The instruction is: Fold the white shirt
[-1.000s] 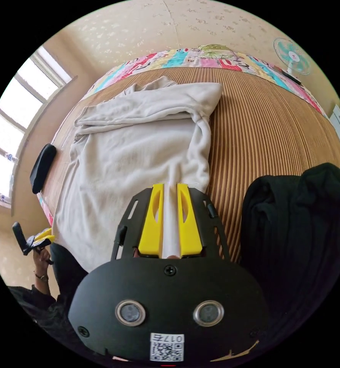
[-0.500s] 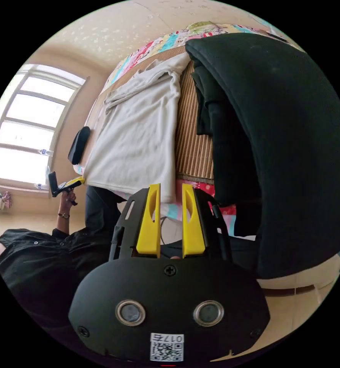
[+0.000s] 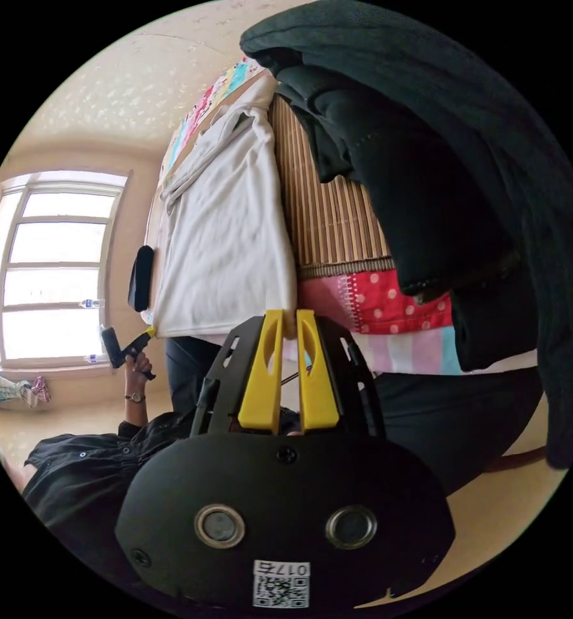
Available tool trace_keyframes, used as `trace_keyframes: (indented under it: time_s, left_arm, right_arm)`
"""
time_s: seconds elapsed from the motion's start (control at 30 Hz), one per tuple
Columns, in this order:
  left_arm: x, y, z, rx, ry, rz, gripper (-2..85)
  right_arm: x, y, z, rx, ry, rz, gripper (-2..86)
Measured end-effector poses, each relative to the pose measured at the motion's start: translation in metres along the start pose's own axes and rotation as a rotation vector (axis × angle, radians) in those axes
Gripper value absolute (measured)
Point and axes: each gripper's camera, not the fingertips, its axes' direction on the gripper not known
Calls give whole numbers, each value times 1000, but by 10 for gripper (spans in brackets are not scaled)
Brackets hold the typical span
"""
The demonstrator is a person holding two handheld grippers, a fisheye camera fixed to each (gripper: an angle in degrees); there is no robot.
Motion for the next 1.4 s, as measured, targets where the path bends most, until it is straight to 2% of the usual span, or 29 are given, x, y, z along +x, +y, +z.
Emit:
trace_keyframes:
  time_s: [0.07, 0.13, 0.27, 0.4, 0.53, 0.6, 0.67, 0.7, 0.8, 0.9, 0.97, 1.03, 1.1, 1.17, 1.27, 1.4]
  left_arm:
    - [-3, 10, -37, 124, 127, -15, 26]
    - [-2, 11, -62, 169, 161, -43, 24]
    - [38, 2, -134, 286, 154, 65, 22]
    - [73, 3, -202, 430, 233, 161, 20]
    - [109, 21, -262, 538, 272, 243, 18]
    - [117, 31, -280, 574, 352, 285, 16]
    - [113, 35, -290, 583, 550, 334, 13]
    - [110, 35, -290, 588, 588, 335, 12]
    - [84, 28, -279, 605, 641, 210, 6]
    - [42, 7, -245, 540, 590, -32, 1]
    - [-1, -12, -206, 552, 691, -211, -1]
    - [-23, -29, -183, 595, 721, -301, -2]
    - [-37, -50, -171, 622, 681, -367, -2]
    - [-51, -82, -160, 642, 554, -446, 1]
    - [-65, -123, -137, 660, 490, -523, 10]
    - [-75, -158, -106, 695, 426, -535, 53]
  right_arm:
    - [-15, 9, -37, 32, -134, -39, 33]
    - [-29, 17, -74, 92, -258, -99, 31]
    - [-58, 26, -150, 193, -521, -230, 28]
    - [-87, 36, -200, 258, -612, -336, 26]
    - [-104, 65, -237, 335, -821, -462, 26]
    - [-104, 80, -247, 370, -906, -486, 26]
    - [-101, 96, -255, 422, -969, -518, 26]
    - [-100, 98, -255, 435, -974, -522, 26]
    - [-89, 98, -248, 496, -888, -465, 26]
    - [-86, 78, -218, 505, -646, -334, 26]
    - [-85, 46, -180, 500, -425, -231, 25]
    - [-90, 18, -152, 524, -357, -203, 26]
    - [-98, -10, -126, 554, -293, -168, 27]
    - [-116, -54, -88, 562, -129, -120, 27]
    - [-141, -109, -25, 562, 110, -120, 29]
    - [-164, -148, 57, 575, 357, -159, 33]
